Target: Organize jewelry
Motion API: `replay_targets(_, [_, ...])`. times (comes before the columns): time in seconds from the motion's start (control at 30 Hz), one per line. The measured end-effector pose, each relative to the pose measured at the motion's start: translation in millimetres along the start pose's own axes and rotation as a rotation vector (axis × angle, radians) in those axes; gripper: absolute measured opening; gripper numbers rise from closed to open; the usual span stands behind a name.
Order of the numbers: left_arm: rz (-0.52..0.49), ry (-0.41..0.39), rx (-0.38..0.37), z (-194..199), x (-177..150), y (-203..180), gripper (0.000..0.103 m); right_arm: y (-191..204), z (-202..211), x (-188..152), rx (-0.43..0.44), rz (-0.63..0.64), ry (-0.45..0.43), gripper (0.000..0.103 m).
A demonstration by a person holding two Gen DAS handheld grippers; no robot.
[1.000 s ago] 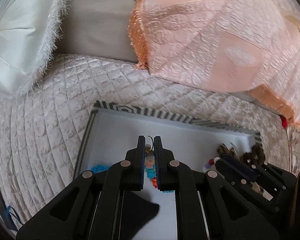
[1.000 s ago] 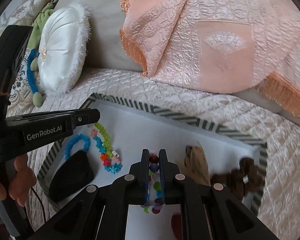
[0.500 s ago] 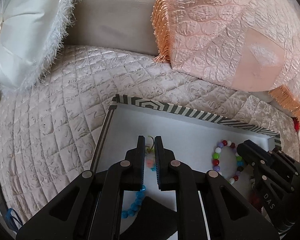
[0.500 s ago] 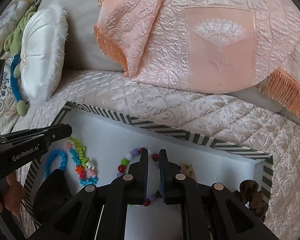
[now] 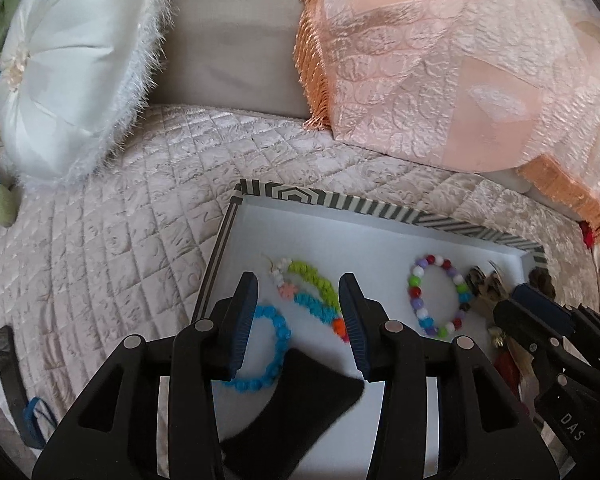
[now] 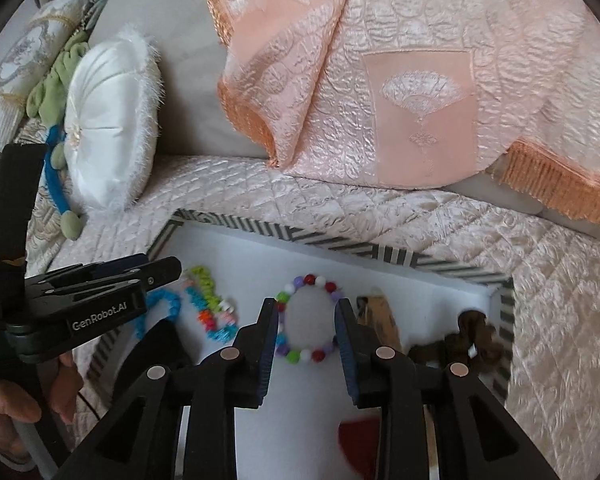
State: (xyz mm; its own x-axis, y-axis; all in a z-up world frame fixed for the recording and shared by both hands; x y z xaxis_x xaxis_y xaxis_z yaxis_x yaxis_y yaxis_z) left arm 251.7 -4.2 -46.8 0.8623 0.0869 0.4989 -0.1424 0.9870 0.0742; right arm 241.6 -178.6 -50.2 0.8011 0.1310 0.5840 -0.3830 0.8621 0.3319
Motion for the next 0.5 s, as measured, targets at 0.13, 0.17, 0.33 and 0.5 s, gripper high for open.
replay_targets(0.13, [-0.019,-0.024,0.003,22,-15,-1,0.042,11,16,-16,-0.008,0.0,-0.009,0.03])
replay_targets(0.17, [-0.021,-0.03,0.004,26,-18,-1,0.042,14,20,-20,-0.009,0.0,-0.013,0.031])
replay_targets(0.33, [-0.027,-0.07,0.016,54,-41,1,0.042,27,41,-41,-0.043,-0.001,-0.035,0.036])
replay_targets(0.5, [-0.03,-0.098,0.025,74,-66,3,0.042,36,58,-63,-0.047,-0.016,-0.054,0.036])
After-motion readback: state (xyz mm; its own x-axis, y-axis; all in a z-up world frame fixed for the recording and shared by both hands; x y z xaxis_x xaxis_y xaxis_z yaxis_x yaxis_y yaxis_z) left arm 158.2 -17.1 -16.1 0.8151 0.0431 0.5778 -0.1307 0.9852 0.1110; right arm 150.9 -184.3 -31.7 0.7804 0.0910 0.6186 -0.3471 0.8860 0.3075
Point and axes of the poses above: each gripper's, at about its wrist camera, not at the fingertips, and z roughly against the way its jaws point, y to its left, x to its top, the point moved 4 cm from there along -z, roughly the way its jaws point, and after that the axes turned 9 degrees about x, right-handed, at the moved point
